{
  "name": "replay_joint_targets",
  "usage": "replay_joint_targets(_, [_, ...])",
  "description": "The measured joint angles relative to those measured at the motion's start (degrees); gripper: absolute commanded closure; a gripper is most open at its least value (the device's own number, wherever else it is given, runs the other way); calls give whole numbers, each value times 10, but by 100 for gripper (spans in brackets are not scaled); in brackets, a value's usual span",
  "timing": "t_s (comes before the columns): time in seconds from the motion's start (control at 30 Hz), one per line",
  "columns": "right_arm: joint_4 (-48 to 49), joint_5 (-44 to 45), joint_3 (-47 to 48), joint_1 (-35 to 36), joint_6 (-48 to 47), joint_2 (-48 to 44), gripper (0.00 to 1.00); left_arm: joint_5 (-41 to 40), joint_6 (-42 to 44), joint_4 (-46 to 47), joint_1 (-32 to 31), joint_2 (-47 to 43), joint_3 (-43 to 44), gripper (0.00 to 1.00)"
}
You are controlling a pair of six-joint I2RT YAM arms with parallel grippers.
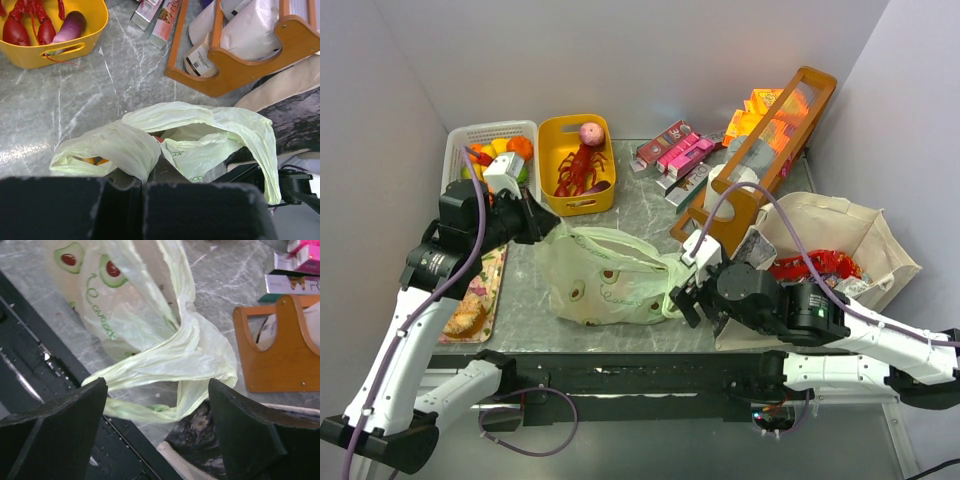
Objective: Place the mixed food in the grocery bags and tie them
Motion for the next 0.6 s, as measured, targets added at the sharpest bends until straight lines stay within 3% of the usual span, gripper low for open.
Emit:
replay_joint_targets(0.3, [-1,-70,-16,48,10,-9,32,2,16,0,23,7,-2,99])
replay_joint_targets(0.6, [20,-108,-65,58,23,2,23,13,27,0,32,10,-2,99])
